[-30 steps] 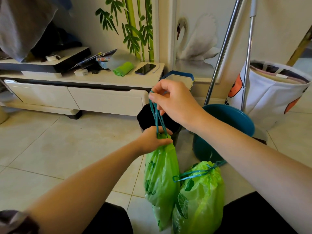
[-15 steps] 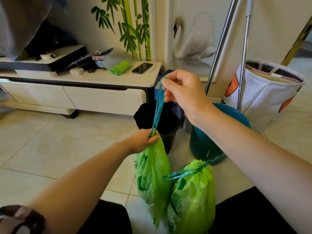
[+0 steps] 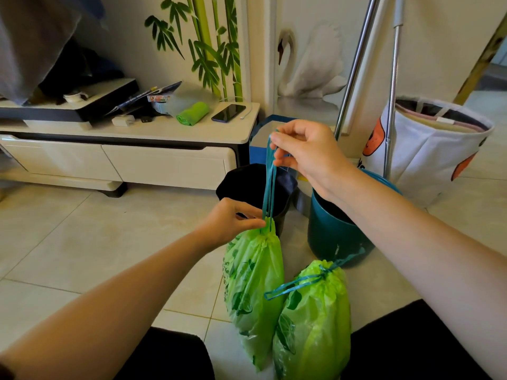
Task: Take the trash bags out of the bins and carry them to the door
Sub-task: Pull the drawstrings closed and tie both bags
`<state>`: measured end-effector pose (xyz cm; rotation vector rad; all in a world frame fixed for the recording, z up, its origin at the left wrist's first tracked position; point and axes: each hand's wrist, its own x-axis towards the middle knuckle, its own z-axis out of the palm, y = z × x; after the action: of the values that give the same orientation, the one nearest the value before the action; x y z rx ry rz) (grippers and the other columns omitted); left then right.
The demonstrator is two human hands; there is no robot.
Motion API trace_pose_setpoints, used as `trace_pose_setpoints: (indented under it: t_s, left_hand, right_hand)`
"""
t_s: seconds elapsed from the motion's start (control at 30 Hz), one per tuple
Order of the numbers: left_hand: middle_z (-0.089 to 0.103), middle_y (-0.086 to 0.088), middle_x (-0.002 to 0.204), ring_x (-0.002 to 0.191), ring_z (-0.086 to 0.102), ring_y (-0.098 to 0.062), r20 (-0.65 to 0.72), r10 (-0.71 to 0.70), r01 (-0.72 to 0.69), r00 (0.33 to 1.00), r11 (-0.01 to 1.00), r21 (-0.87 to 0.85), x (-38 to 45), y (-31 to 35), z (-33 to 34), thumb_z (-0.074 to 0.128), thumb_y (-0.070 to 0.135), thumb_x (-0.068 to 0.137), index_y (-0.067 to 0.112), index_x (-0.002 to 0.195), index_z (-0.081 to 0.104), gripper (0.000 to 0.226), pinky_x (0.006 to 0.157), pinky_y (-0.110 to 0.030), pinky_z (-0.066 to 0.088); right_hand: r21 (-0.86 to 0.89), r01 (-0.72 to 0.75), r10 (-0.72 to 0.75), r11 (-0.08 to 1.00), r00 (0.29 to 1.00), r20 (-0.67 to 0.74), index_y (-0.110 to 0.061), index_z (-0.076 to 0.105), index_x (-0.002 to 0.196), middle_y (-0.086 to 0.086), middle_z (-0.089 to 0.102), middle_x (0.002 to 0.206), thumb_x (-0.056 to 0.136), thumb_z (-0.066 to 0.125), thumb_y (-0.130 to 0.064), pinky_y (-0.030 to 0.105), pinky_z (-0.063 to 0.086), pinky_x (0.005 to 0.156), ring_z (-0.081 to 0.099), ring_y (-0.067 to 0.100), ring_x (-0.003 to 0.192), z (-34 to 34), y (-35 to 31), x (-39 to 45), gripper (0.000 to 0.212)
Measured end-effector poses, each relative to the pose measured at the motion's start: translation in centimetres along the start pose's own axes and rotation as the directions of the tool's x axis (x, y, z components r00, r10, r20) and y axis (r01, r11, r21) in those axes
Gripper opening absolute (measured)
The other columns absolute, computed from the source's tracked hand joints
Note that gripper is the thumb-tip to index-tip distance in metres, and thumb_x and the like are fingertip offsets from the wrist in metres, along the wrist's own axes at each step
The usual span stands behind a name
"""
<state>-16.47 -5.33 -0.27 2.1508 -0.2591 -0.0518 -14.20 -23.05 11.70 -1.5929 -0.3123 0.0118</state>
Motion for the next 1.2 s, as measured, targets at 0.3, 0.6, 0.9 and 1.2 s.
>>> trace_pose_setpoints:
  t_s: [0.3, 0.6, 0.9, 1.2]
  left_hand:
    - [0.066, 0.011, 0.067, 0.065, 0.060, 0.002, -0.046, 0.000, 0.002, 0.999, 0.999, 0.045, 0.4, -0.1, 0.3, 0.076, 0.019, 0.078, 0.027, 0.067, 0.069, 0.015, 0.067, -0.013, 0.046]
    - [0.063, 0.009, 0.062, 0.057, 0.053, 0.004, -0.098, -0.157, 0.137, 0.983, 0.973, -0.183, -0.1, -0.3, 0.0, 0.072, 0.019, 0.082, 0.012, 0.073, 0.073, 0.012, 0.059, -0.012, 0.043]
    - [0.073, -0.011, 0.084, 0.073, 0.058, -0.012, -0.003, -0.185, 0.177, 0.983, 0.946, -0.270, -0.3, 0.4, 0.9, 0.061, 0.019, 0.092, -0.003, 0.084, 0.069, 0.024, 0.075, -0.027, 0.050]
    - [0.071, -0.021, 0.080, 0.068, 0.054, -0.020, -0.075, -0.152, 0.149, 0.985, 0.988, -0.045, -0.1, 1.3, 0.6, 0.064, 0.014, 0.087, 0.001, 0.075, 0.073, 0.020, 0.074, -0.044, 0.052]
  right_hand:
    - [0.007, 0.039, -0.039, 0.999, 0.999, 0.005, -0.008, 0.066, 0.092, 0.004, 0.066, 0.078, 0.091, 0.060, -0.011, 0.025, 0.055, 0.066, 0.062, 0.011, 0.067, -0.2, 0.2, -0.2, 0.007]
    - [-0.393, 0.122, -0.203, 0.912, 0.964, -0.173, -0.019, 0.057, 0.093, 0.004, 0.065, 0.081, 0.097, 0.047, -0.025, 0.015, 0.044, 0.043, 0.063, 0.009, 0.061, -1.5, 1.4, 0.9, 0.012]
    - [-0.476, 0.328, -0.365, 0.816, 0.931, 0.016, -0.019, 0.055, 0.089, -0.009, 0.057, 0.067, 0.097, 0.047, -0.023, 0.011, 0.043, 0.056, 0.056, -0.002, 0.058, -0.6, 0.7, -0.2, 0.012]
    - [-0.315, 0.354, -0.345, 0.881, 0.935, 0.085, -0.007, 0.059, 0.093, 0.007, 0.067, 0.078, 0.095, 0.051, -0.016, 0.040, 0.061, 0.069, 0.072, 0.015, 0.070, 0.1, 0.5, -0.8, 0.013]
